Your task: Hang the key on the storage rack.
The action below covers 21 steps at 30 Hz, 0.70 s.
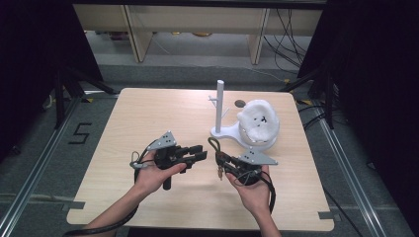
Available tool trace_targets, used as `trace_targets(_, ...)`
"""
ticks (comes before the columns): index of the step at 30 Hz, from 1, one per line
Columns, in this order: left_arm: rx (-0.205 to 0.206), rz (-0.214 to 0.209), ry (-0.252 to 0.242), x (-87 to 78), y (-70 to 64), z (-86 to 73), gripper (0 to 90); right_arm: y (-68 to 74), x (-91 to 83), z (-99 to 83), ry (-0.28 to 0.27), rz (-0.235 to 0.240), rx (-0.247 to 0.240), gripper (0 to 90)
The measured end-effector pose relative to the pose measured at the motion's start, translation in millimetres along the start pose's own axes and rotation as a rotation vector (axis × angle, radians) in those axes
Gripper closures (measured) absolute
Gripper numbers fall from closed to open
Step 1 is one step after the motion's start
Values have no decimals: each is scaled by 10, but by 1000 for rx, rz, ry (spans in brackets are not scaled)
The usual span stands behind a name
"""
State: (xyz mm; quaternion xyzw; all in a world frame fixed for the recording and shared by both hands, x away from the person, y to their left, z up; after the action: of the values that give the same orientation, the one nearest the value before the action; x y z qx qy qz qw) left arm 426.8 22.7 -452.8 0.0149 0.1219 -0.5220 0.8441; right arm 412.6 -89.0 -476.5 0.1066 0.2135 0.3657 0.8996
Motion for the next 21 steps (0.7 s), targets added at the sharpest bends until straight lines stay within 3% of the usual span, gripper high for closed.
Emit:
trace_targets(5,-14,-25,-23,69,-13,65,675,9,21,10,-13,7,-23,791)
trace_targets(6,-13,-25,-28,78,-16,78,681,25,13,-9,-2,5,6,791)
trace_targets(8,-9,-27,-38,97,-17,97,696,25,18,-6,-5,7,-7,791)
trace_targets(14,-6,-18,-50,144,-12,113,736,48,17,29,-30,24,-18,792)
trace_targets(21,-22,-19,-70,166,-16,131,785,58,23,9,-22,15,-13,792)
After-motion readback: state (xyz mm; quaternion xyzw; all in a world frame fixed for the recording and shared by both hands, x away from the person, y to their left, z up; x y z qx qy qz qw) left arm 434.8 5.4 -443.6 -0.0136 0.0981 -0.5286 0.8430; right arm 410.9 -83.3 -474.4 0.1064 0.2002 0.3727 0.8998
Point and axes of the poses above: each handheld gripper's, and its own axes: x roughly forward along the jaws, z roughly out of its top, y roughly to its left, the point moved 9 cm from there along x, roughly forward along the jaws, and after that the axes turned 12 degrees about x, right-handed, at the moved point
